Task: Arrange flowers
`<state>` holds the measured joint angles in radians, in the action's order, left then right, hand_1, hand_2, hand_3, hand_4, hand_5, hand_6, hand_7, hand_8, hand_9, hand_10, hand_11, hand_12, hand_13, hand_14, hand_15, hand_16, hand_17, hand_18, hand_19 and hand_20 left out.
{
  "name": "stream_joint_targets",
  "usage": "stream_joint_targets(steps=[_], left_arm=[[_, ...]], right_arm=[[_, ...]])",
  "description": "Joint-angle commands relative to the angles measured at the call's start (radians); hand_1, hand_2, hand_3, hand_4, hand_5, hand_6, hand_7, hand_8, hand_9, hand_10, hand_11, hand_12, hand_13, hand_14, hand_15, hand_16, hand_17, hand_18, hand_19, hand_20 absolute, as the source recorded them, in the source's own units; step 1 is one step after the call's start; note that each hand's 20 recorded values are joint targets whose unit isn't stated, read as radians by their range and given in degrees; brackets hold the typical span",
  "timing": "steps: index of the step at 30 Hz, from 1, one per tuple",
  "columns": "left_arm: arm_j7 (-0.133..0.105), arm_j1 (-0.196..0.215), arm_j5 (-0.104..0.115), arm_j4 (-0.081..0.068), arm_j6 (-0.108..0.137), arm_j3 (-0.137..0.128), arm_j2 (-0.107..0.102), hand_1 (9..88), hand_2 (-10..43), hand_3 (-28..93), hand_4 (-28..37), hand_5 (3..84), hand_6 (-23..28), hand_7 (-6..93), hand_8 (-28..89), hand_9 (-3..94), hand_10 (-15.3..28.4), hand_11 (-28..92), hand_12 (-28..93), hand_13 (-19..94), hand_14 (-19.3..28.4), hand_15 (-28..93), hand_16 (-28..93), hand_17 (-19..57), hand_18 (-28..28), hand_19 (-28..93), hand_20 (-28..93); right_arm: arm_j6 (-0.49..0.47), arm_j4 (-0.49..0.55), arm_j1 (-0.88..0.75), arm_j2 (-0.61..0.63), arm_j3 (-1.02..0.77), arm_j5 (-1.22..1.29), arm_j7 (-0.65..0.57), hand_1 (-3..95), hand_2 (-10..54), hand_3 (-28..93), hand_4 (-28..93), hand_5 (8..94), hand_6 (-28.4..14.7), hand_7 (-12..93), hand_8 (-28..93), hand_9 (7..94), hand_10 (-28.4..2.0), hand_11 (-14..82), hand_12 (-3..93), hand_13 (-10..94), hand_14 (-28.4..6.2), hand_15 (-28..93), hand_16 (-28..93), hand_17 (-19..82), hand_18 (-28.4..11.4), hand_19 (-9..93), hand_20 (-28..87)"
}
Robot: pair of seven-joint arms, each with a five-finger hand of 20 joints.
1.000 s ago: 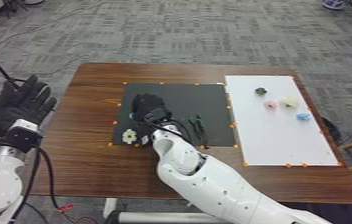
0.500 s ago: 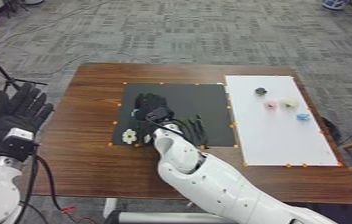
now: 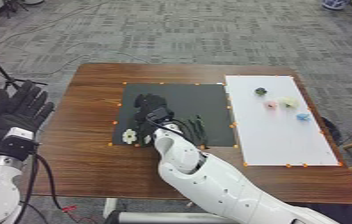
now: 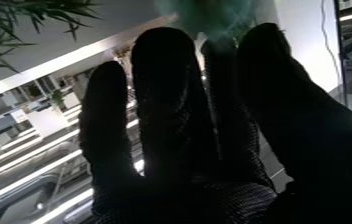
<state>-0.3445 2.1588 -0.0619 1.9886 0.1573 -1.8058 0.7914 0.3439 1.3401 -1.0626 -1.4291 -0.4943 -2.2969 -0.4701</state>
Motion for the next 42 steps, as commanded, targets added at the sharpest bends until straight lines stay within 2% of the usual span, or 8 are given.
stream_joint_targets(steps=[1,5,14,19,24,28,36,42], left_arm=[[0.01,-0.002,-0.013,0.011,-0.015,-0.005,0.012,23.4,18.6,66,-28.3,35.1,5.0,3.6,-6,30.3,9.3,6,9,19,8.5,11,-4,-3.4,8.7,16,10],[0.012,-0.003,-0.023,0.013,-0.016,-0.005,0.014,23.8,18.5,65,-28.3,35.3,5.0,3.7,-7,30.8,9.4,6,9,19,9.3,12,-4,-3.7,9.1,16,10],[0.024,0.037,-0.053,0.034,-0.01,-0.054,0.024,24.4,18.5,65,-28.3,35.9,5.4,3.8,-7,31.3,10.5,7,9,19,9.8,13,-4,-4.0,9.4,17,10],[0.027,0.03,-0.047,0.035,-0.008,-0.048,0.021,24.3,18.5,65,-28.3,36.1,5.7,3.9,-7,31.4,11.0,7,9,19,10.1,13,-4,-4.1,9.6,17,10],[0.03,0.01,-0.051,0.033,-0.011,-0.019,0.015,24.7,18.6,64,-28.3,36.6,6.2,3.7,-7,31.7,11.7,8,9,19,10.8,15,-4,-4.4,9.8,18,10],[0.033,-0.004,-0.06,0.029,-0.013,-0.004,0.011,24.7,18.7,64,-28.3,36.8,6.3,3.8,-8,31.8,12.2,8,9,19,11.2,16,-4,-4.5,10.0,18,10],[0.031,-0.024,-0.062,0.025,-0.016,0.013,0.007,25.0,18.8,64,-28.3,37.2,6.8,3.8,-8,32.2,13.0,9,8,19,12.3,17,-5,-4.8,10.4,19,10],[0.031,-0.032,-0.062,0.023,-0.02,0.02,0.009,24.9,18.8,64,-28.3,37.0,6.8,3.6,-8,32.0,13.0,9,8,19,12.3,17,-5,-4.8,10.5,20,10]], right_arm=[[-0.01,0.016,-0.009,0.006,-0.008,-0.008,0.0,48.6,-9.5,75,-28,60.0,-3.2,19,-14,63.9,-14.5,14.1,13.2,74,-6.1,54,32,34,-23.5,81,29],[-0.005,0.026,-0.012,0.009,-0.013,-0.006,-0.003,47.9,-9.5,76,-28,59.2,-3.5,18,-13,63.3,-14.7,14.1,12.9,74,-6.4,54,31,34,-23.5,81,29],[0.02,0.123,-0.027,0.04,-0.066,0.011,0.022,46.2,-9.5,77,-28,59.1,-3.5,19,-13,62.4,-15.1,14.6,12.8,74,-6.7,56,29,34,-23.7,82,28],[-0.167,0.165,-0.047,0.035,-0.122,-0.008,0.059,41.4,-7.3,80,-28,54.8,-3.9,18,-13,57.1,-15.7,13.9,12.7,69,-9.1,62,24,32,-23.6,82,28],[-0.331,0.17,-0.065,0.017,-0.185,0.05,0.112,33.6,8.1,83,-24,46.8,-5.9,14,-12,46.3,-16.5,11.6,10.6,63,-13.2,73,23,30,-24.7,82,28],[-0.444,0.16,-0.069,0.0,-0.218,0.045,0.151,29.0,15.1,83,-22,44.7,-6.3,12,-12,43.2,-15.9,10.9,9.3,62,-15.4,77,23,29,-25.7,82,29],[-0.585,0.132,-0.058,-0.027,-0.235,-0.003,0.175,24.2,17.6,81,-20,36.8,-5.3,10,-11,35.0,-16.5,10.7,7.5,60,-17.4,80,23,28,-27.0,83,32],[-0.595,0.12,-0.043,-0.019,-0.219,0.0,0.141,24.3,17.7,80,-21,36.0,-5.0,11,-11,33.5,-17.1,11.2,7.5,58,-17.8,81,22,27,-26.9,82,32]])
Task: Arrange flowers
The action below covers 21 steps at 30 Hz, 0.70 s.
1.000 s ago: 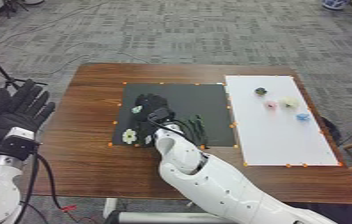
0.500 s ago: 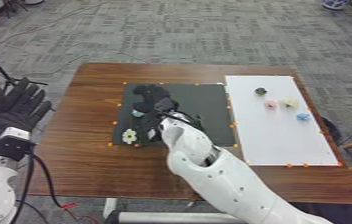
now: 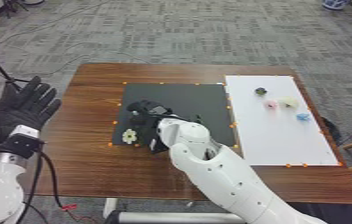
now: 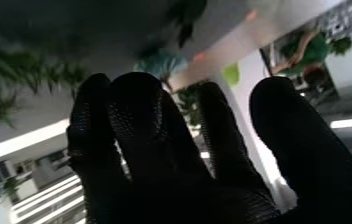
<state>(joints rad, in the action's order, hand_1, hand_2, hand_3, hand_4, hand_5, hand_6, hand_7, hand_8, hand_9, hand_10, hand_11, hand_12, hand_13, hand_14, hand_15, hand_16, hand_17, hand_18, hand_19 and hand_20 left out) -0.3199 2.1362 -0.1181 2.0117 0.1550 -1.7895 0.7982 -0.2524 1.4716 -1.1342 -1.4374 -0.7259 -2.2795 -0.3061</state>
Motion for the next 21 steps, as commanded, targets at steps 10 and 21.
stream_joint_targets(steps=[10,21], left_arm=[[0.0,0.017,0.004,0.007,-0.012,-0.017,0.009,24.5,18.7,64,-28.3,36.6,6.4,3.8,-8,31.7,12.5,9,8,19,11.9,17,-5,-4.7,10.4,19,10],[-0.007,-0.002,0.024,-0.001,-0.021,-0.005,-0.001,24.2,18.6,65,-28.3,36.5,6.3,3.9,-7,31.5,12.1,8,8,19,11.9,16,-5,-4.4,10.2,18,10]], right_arm=[[0.026,0.03,0.033,0.006,0.038,-0.034,-0.082,26.4,17.5,80,-21,49.1,-6.0,14,-11,46.3,-17.4,14.0,10.4,61,-16.5,80,20,29,-26.6,83,32],[0.0,0.094,0.026,0.007,0.033,-0.012,-0.1,27.1,15.8,80,-21,53.0,-6.4,14,-11,47.9,-19.7,13.1,11.4,61,-16.3,80,21,30,-26.9,83,31]])
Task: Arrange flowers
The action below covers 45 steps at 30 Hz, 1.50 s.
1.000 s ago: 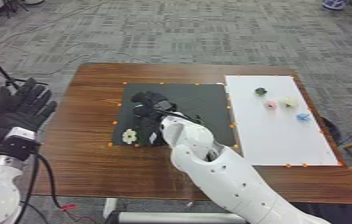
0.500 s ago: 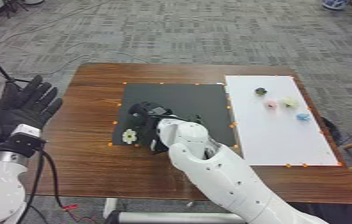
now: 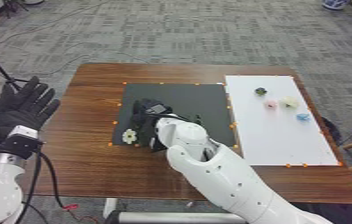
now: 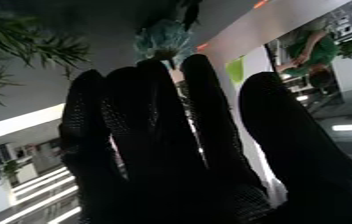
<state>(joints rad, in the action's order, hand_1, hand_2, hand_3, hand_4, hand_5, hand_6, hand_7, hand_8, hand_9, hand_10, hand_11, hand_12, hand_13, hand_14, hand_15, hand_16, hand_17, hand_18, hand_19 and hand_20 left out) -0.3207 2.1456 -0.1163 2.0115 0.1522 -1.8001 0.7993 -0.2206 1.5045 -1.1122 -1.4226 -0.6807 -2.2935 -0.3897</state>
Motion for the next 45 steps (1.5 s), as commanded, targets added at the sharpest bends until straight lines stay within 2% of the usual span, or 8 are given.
stream_joint_targets(steps=[1,5,7,10,16,22,27,45], left_arm=[[-0.008,-0.014,0.028,-0.002,-0.017,0.007,-0.003,24.1,18.6,65,-28.3,36.4,6.2,4.0,-7,31.3,12.1,8,8,19,12.4,17,-5,-4.4,10.2,18,10],[0.002,-0.025,0.001,-0.003,0.0,0.013,-0.007,23.7,18.4,65,-28.3,34.7,7.0,3.4,-7,28.8,13.1,8,9,17,14.2,16,-4,-4.7,11.9,19,10],[0.001,-0.023,-0.005,-0.008,-0.02,0.012,-0.005,23.4,18.2,65,-28.3,33.9,7.1,3.3,-7,28.1,12.9,7,9,17,13.9,15,-4,-4.7,11.9,19,9],[0.028,-0.021,-0.058,-0.007,-0.041,-0.002,0.005,23.3,18.1,65,-28.3,32.9,6.1,3.3,-6,28.3,10.7,6,9,17,11.0,12,-4,-4.0,10.2,17,8],[0.038,-0.028,-0.054,-0.009,-0.048,-0.021,0.002,23.1,18.1,66,-28.3,32.8,5.6,3.4,-6,28.6,9.9,5,10,18,9.6,9,-3,-3.5,9.5,15,9],[0.025,0.078,-0.055,0.042,-0.048,-0.132,0.008,23.2,18.1,65,-28.3,33.6,5.4,3.2,-6,29.6,9.3,4,10,18,7.0,8,-4,-3.2,9.0,14,9],[0.018,0.163,-0.056,0.071,-0.055,-0.224,0.026,23.7,18.2,65,-28.3,36.0,4.5,3.4,-6,31.0,9.0,5,10,19,6.7,9,-4,-3.1,8.7,15,10],[-0.012,0.209,-0.051,0.097,-0.046,-0.264,0.04,24.1,18.0,65,-28.3,36.4,4.8,3.5,-6,31.6,9.3,5,9,19,7.2,10,-5,-2.5,8.1,14,9]], right_arm=[[-0.031,0.068,0.001,-0.008,-0.015,0.004,-0.008,27.0,15.0,80,-21,53.0,-6.4,14,-11,46.8,-20.5,12.3,11.1,61,-16.5,79,21,30,-26.9,83,31],[-0.082,0.108,-0.004,-0.006,-0.027,-0.001,-0.017,27.5,13.2,79,-21,52.4,-6.1,13,-11,43.6,-22.4,10.1,10.3,61,-16.5,78,20,30,-27.3,83,30],[-0.092,0.147,-0.023,0.001,-0.045,0.021,-0.035,27.6,11.9,78,-21,51.3,-6.2,12,-11,40.3,-23.8,8.5,9.9,60,-17.0,77,20,29,-27.5,82,29],[-0.05,0.228,-0.08,0.032,-0.107,0.03,-0.054,27.6,11.5,78,-22,50.6,-6.7,11,-11,37.2,-24.9,7.8,10.2,58,-17.6,77,20,29,-27.6,82,29],[0.014,0.327,-0.23,0.068,-0.414,0.227,-0.004,28.1,8.9,77,-22,48.3,-9.1,9,-10,38.4,-24.7,7.6,10.2,58,-18.0,77,19,28,-27.8,82,28],[0.228,0.358,-0.298,0.182,-0.531,0.235,-0.102,30.8,5.6,78,-22,49.0,-9.3,10,-9,42.9,-22.6,9.0,10.9,58,-16.8,74,18,27,-26.6,80,27],[0.233,0.361,-0.354,0.231,-0.601,0.213,-0.134,34.7,3.0,78,-23,50.5,-7.9,11,-10,45.0,-20.5,9.4,10.7,58,-16.2,73,18,27,-25.8,79,27],[0.15,0.357,-0.6,0.485,-0.757,-0.121,-0.269,52.6,-9.5,76,-28,48.8,-4.7,13,-12,44.4,-15.1,10.3,9.6,60,-10.3,66,27,27,-24.7,78,29]])
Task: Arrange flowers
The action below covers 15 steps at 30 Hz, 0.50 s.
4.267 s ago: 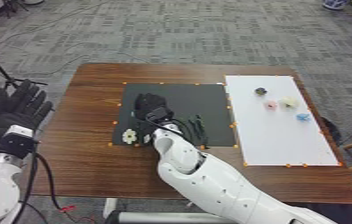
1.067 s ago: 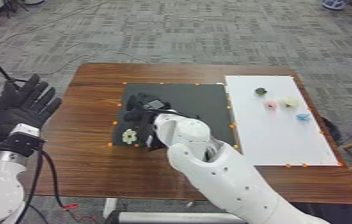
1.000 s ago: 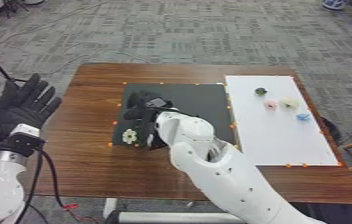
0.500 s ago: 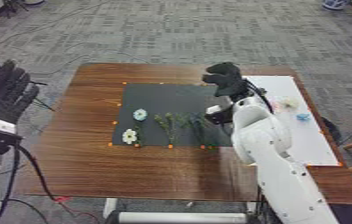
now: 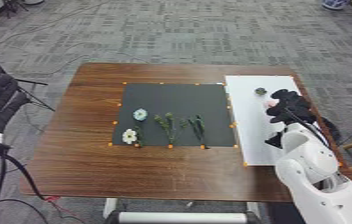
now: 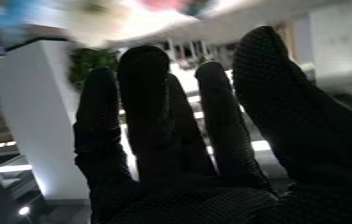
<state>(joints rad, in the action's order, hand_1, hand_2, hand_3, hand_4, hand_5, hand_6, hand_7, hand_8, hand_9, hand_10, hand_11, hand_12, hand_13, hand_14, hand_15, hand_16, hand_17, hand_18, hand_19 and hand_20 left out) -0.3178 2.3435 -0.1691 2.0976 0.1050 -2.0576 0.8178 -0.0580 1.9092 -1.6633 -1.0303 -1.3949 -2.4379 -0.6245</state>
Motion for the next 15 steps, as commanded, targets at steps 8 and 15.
stream_joint_targets(steps=[8,15], left_arm=[[-0.018,0.012,0.0,0.012,-0.009,0.005,0.023,24.1,18.0,65,-28.3,36.5,4.9,3.5,-6,31.7,9.3,6,9,19,7.2,10,-5,-2.5,8.1,14,9],[-0.006,-0.05,0.002,-0.01,-0.007,0.074,-0.005,24.4,18.0,65,-28.3,36.6,4.9,3.6,-6,31.7,9.3,5,9,19,7.2,10,-5,-2.5,8.1,14,9]], right_arm=[[0.068,-0.143,-0.011,0.123,-0.01,-0.031,-0.051,58.4,-9.5,72,-28,48.1,-3.3,14,-12,44.0,-13.7,10.9,9.5,60,-7.0,64,30,27,-23.9,79,30],[0.139,-0.18,0.002,0.125,-0.011,-0.016,-0.056,58.9,-9.5,72,-28,48.2,-3.0,15,-13,44.4,-13.2,11.2,9.5,61,-6.7,65,31,28,-23.9,80,31]])
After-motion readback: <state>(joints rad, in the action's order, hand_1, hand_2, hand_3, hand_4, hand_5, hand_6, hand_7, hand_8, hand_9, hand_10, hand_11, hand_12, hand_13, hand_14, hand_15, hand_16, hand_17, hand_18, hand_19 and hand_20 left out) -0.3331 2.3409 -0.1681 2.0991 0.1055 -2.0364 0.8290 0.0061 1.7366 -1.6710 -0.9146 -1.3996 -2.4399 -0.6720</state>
